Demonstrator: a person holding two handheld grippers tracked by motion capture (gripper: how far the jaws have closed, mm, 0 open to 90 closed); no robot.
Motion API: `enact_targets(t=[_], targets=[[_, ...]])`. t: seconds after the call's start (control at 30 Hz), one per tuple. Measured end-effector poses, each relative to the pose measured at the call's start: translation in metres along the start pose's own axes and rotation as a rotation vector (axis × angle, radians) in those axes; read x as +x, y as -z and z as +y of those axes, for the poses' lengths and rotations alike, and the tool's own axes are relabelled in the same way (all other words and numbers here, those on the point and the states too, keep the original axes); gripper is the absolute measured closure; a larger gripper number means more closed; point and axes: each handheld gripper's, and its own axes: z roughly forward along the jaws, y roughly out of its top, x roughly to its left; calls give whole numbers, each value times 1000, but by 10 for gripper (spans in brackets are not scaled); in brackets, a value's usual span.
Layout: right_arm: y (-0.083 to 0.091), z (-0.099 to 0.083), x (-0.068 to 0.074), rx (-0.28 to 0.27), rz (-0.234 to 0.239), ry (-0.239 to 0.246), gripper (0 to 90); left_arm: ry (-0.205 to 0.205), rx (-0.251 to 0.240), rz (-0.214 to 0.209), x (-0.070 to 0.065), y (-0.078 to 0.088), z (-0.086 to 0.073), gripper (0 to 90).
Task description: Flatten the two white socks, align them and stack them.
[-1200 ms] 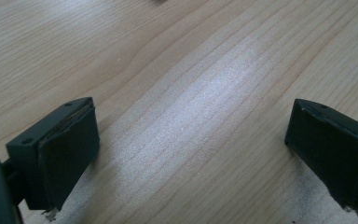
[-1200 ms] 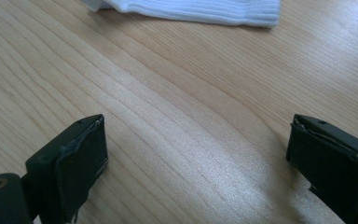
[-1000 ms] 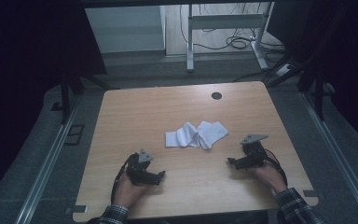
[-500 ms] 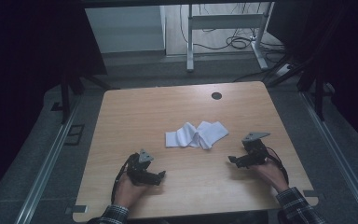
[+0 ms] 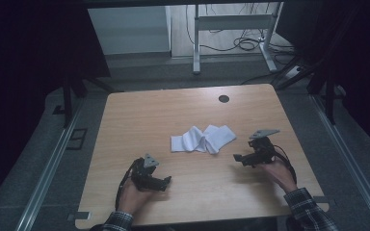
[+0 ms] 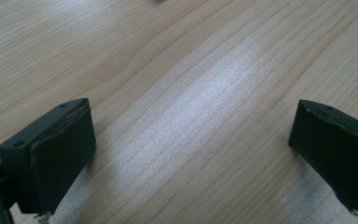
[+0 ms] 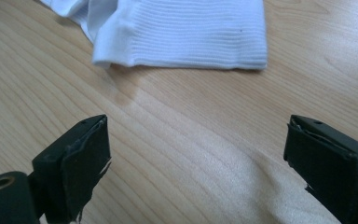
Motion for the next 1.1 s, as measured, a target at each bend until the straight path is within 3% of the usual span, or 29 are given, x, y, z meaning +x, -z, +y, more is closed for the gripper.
enact_targets(t=[0.33,0.57,0.63,0.67,0.73,0.9,1.1], targets=[[-4,17,-6,-5,-2,-21,82,0,0,0,0,0,0,2],[-11,26,-15,37,-6,-39,90,0,-1,0,0,0,0,2],[-14,31,-19,58,-28,-48,139,0,-1,0,0,0,0,2],[-14,31,-19,58,-28,-48,139,0,-1,0,0,0,0,2],[-14,38,-24,42,-37,-73,222,0,-1,0,0,0,0,2],[-16,49,-29,32,-80,-57,311,1,-1,0,0,0,0,2],[-29,60,-32,43,-90,-50,402,1,-1,0,0,0,0,2]])
